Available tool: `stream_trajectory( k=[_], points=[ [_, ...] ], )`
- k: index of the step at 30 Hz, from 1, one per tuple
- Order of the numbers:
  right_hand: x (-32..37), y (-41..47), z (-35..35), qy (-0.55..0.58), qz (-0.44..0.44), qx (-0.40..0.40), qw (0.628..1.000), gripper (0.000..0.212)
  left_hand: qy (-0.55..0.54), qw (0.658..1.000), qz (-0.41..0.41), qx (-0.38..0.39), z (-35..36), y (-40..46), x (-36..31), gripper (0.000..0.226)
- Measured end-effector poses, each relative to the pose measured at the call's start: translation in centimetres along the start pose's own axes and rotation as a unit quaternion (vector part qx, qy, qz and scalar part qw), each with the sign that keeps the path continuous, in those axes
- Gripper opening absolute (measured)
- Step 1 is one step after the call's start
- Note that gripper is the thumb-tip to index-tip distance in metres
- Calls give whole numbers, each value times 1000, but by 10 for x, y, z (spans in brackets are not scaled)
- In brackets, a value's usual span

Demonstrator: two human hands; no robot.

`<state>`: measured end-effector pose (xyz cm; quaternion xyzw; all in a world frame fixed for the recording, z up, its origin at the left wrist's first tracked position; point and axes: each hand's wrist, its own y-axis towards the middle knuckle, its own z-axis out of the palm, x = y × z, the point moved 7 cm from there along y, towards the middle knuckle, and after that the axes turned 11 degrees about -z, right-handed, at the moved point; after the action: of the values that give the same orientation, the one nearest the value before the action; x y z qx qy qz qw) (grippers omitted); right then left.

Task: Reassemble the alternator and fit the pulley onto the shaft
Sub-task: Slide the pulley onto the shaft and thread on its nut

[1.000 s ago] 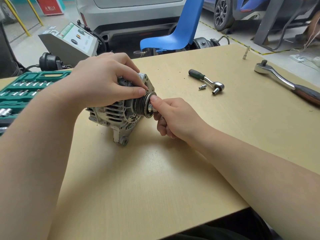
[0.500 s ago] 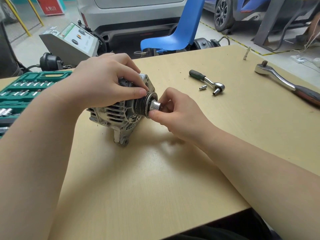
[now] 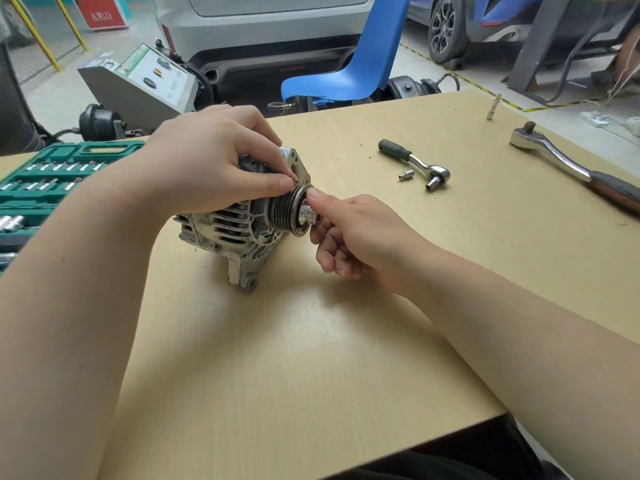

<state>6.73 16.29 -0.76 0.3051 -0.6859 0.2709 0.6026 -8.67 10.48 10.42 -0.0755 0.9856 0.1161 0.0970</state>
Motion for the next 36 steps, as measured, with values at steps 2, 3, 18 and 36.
stream_trajectory(
  k=[2,3,18,36],
  points=[
    [0,0,-1,-15,-9,-7,1000,57,0,1000,-2,1,0,0,1,26],
    [1,1,-1,-24,-15,-12,1000,56,0,1000,-3,0,0,0,1,27],
    [27,4,-64,-124,-173,-215,953,37,-12,1000,-15,-5,0,-2,3,37],
    [-7,33,-87,-356,-95,-182,912,20,1,999,-38,-20,1,0,7,54]
  ],
)
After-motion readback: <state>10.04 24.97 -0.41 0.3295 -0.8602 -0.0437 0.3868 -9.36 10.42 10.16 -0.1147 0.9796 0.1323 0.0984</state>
